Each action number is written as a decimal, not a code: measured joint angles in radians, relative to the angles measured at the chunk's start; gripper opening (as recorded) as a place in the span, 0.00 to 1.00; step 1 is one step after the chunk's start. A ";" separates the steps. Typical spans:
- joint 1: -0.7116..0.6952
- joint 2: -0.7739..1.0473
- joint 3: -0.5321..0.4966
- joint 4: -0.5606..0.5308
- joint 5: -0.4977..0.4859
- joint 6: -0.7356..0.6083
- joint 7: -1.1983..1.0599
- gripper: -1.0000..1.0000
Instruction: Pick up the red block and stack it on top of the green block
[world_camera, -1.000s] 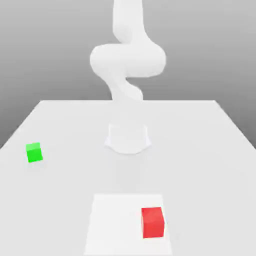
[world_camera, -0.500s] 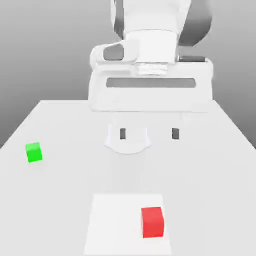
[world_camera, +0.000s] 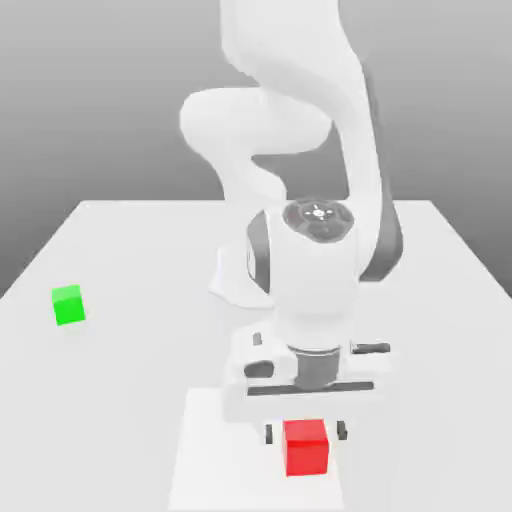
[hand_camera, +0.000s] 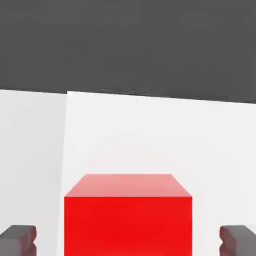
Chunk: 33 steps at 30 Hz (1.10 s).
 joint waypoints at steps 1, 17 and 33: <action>0.000 0.000 0.000 0.000 0.000 0.000 0.000 0.00; -0.256 -0.278 -0.144 -0.084 -0.046 -0.184 0.207 0.00; -0.839 -0.491 -0.480 -0.238 -0.154 -0.231 0.758 0.00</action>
